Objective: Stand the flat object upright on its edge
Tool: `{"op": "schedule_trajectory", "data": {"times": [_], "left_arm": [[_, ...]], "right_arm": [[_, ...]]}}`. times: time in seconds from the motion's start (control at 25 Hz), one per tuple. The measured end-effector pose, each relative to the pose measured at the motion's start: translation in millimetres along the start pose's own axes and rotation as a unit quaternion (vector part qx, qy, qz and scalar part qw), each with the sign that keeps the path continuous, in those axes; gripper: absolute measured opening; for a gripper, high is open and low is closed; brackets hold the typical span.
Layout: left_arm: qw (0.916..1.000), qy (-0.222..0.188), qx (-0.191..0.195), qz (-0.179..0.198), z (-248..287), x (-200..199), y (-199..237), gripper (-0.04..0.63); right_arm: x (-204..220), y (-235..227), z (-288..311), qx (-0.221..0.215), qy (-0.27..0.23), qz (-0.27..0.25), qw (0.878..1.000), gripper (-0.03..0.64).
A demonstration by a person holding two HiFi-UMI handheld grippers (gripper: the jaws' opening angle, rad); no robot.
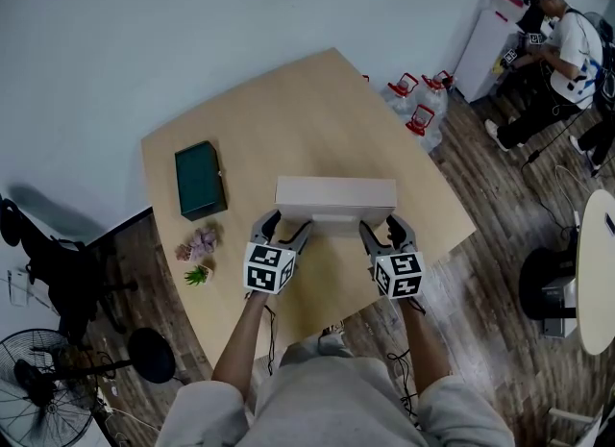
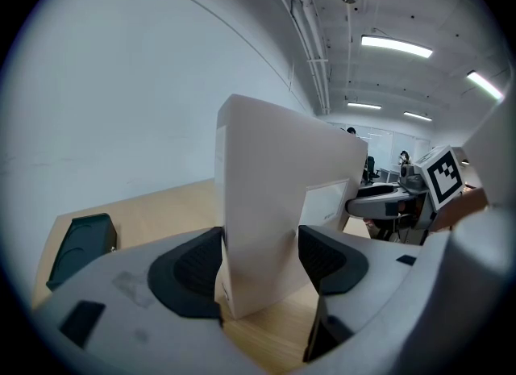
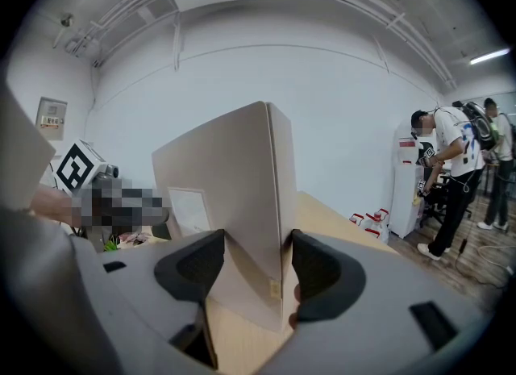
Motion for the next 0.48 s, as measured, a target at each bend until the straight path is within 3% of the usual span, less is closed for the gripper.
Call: {"op": "schedule_trajectory", "data": {"times": [0.48], "left_arm": [[1.0000, 0.004, -0.008, 0.003, -1.5, 3.1, 0.9, 0.282]], "right_arm": [[2.8, -3.2, -5.7, 0.000, 0.000, 0.005, 1.000, 0.264]]}}
Point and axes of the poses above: the fingertips, and each gripper's own axes: z forward along the fingers, y to its left, x out of its underside, the point moved 10 cm from there along -z, backward along the fingers, and after that the axes turned 10 degrees about -y, right-handed, at the moved point
